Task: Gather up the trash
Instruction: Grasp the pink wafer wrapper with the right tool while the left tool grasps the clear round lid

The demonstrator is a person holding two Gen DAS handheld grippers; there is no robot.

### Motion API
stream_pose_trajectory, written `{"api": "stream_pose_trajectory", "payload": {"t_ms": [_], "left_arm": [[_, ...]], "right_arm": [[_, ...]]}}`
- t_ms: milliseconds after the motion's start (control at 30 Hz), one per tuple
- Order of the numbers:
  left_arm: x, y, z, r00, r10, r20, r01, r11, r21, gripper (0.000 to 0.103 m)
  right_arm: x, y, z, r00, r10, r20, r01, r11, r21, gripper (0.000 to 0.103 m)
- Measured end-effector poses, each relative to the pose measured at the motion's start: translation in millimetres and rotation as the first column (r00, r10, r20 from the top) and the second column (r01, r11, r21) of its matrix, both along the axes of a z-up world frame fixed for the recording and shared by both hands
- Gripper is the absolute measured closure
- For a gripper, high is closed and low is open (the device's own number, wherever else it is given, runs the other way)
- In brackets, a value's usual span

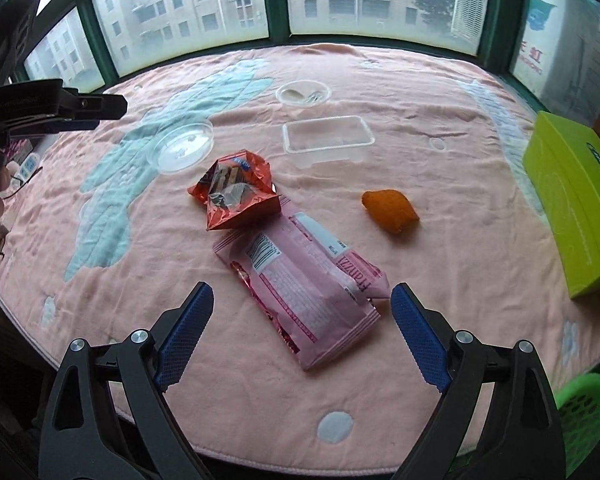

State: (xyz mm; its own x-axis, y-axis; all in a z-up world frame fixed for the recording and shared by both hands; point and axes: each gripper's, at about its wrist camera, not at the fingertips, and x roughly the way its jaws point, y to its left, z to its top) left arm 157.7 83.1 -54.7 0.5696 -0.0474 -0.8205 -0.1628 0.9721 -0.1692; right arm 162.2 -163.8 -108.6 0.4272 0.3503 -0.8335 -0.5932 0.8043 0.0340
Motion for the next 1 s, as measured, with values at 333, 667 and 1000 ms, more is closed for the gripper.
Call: {"api": "stream_pose_trajectory", "payload": {"t_ms": [333, 667, 1000], "left_arm": [[22, 25, -35, 0.993, -0.103, -0.059, 0.104, 0.995, 0.007, 0.009], [56, 26, -77, 0.954, -0.257, -0.152, 0.270, 0.960, 0.070, 0.008], [80, 23, -94, 0.924, -0.341, -0.174, 0.360, 0.928, 0.094, 0.007]], "right_arm": [[19, 29, -30, 0.991, 0.136, -0.007, -0.135, 0.979, -0.150, 0.009], [40, 31, -47, 0.986, 0.145, -0.085, -0.155, 0.980, -0.127, 0.009], [37, 31, -44, 0.983, 0.157, -0.097, -0.168, 0.978, -0.120, 0.021]]}}
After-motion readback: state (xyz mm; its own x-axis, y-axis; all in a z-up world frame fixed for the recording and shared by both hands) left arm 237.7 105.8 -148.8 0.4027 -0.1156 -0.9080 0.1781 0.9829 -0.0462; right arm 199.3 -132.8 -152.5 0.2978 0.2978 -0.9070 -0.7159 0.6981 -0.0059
